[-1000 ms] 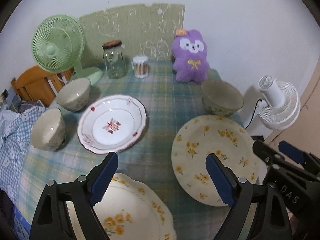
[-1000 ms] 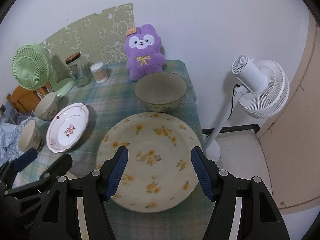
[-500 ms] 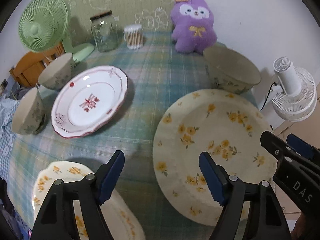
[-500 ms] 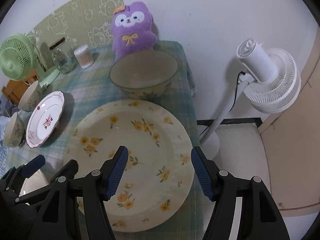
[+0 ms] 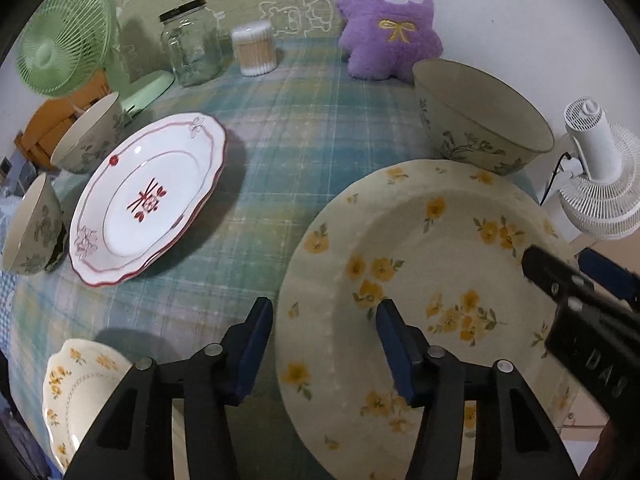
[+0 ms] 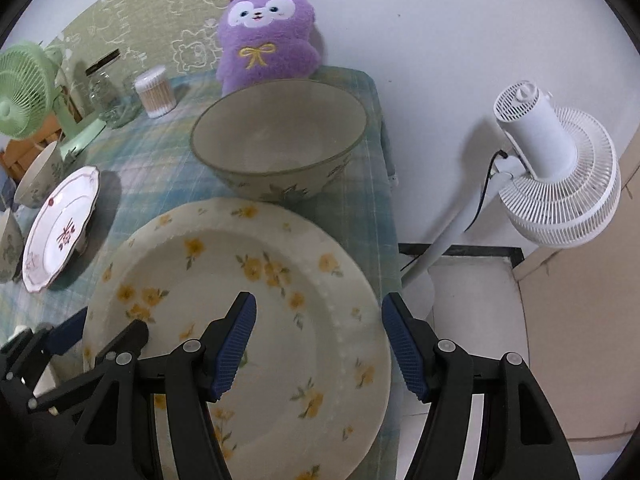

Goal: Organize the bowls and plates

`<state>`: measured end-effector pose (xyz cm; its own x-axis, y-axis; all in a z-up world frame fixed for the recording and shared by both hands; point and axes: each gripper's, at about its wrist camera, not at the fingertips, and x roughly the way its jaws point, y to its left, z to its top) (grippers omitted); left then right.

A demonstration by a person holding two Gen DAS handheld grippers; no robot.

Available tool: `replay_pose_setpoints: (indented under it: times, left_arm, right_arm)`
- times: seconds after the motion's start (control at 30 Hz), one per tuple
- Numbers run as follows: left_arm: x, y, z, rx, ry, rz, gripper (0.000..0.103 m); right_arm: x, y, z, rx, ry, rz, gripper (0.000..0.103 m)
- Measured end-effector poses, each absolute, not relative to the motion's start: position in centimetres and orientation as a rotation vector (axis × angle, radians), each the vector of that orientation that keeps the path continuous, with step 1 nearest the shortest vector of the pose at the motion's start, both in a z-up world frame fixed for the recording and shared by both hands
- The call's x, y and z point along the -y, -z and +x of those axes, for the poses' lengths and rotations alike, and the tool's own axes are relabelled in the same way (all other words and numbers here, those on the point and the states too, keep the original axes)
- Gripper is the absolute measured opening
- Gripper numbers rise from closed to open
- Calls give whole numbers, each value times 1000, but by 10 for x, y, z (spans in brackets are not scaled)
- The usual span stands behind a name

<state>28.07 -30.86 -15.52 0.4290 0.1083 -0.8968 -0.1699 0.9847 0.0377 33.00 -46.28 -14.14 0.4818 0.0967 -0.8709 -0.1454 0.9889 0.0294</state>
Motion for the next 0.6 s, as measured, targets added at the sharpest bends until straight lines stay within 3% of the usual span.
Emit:
replay_pose_setpoints:
  times: [0.13, 0.33, 0.6]
  left_arm:
    - [311, 155, 285, -1123, -171, -49, 55]
    - [310, 155, 287, -1125, -174, -57, 55]
    - [310, 156, 289, -1121, -155, -32, 55]
  right_arm:
    - [471, 143, 336, -1089, -134, -22, 68]
    - [475, 157, 341, -1147, -137, -9, 53]
    - [470, 157, 343, -1159, -168, -51, 52]
